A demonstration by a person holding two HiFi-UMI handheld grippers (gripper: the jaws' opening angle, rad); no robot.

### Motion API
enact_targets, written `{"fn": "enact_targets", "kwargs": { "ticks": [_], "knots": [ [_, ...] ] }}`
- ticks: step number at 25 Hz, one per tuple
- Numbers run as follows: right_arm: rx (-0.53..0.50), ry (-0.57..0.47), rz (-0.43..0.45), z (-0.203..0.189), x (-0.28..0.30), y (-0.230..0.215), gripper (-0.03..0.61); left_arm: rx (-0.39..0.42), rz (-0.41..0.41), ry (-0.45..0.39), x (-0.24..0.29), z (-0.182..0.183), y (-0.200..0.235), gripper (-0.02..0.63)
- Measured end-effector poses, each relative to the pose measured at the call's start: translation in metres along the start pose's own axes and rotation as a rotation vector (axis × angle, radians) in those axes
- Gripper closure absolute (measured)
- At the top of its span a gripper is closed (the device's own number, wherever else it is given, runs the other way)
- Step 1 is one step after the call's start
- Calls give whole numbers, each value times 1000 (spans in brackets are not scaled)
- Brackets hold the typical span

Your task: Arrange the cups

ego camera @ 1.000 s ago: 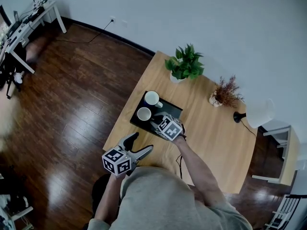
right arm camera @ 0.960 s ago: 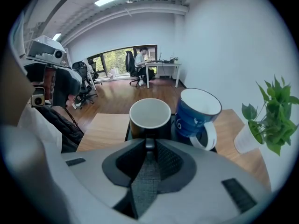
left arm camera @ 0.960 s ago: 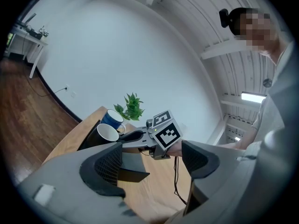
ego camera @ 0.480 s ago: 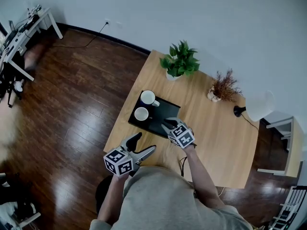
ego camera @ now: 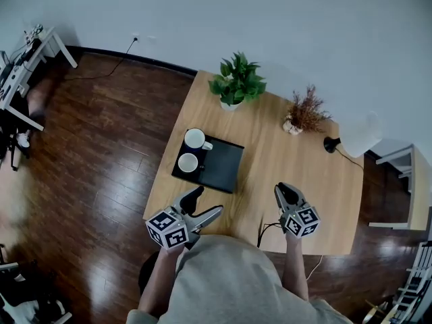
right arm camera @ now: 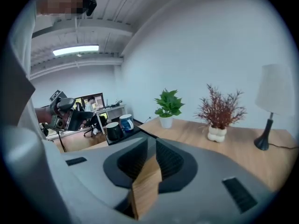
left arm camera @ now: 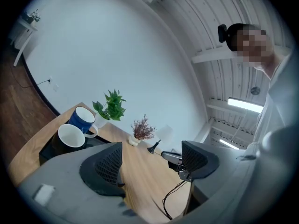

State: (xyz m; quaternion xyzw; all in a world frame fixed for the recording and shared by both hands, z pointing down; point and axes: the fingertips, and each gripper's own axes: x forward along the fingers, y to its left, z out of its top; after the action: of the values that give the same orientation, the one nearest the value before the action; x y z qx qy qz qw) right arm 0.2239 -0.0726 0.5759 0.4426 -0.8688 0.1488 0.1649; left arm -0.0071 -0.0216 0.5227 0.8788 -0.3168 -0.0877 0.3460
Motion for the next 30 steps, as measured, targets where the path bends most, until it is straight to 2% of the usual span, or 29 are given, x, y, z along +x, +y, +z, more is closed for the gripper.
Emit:
{"fn": "enact_targets", "kwargs": {
  "ticks": [6, 14, 22, 30],
  "knots": [
    [62, -15, 5, -11, -10, 9, 523, 13, -44, 42, 20, -5, -18, 227],
    [14, -7, 183, 0, 12, 55, 523, 13, -43, 69, 26, -14, -23, 227],
    [5, -12, 240, 5, 18, 72, 523, 12, -48, 74, 27, -20, -26, 227],
    [-29, -51, 383, 21, 9, 112, 523, 26, -77, 88, 33, -21, -33, 227]
  ]
}}
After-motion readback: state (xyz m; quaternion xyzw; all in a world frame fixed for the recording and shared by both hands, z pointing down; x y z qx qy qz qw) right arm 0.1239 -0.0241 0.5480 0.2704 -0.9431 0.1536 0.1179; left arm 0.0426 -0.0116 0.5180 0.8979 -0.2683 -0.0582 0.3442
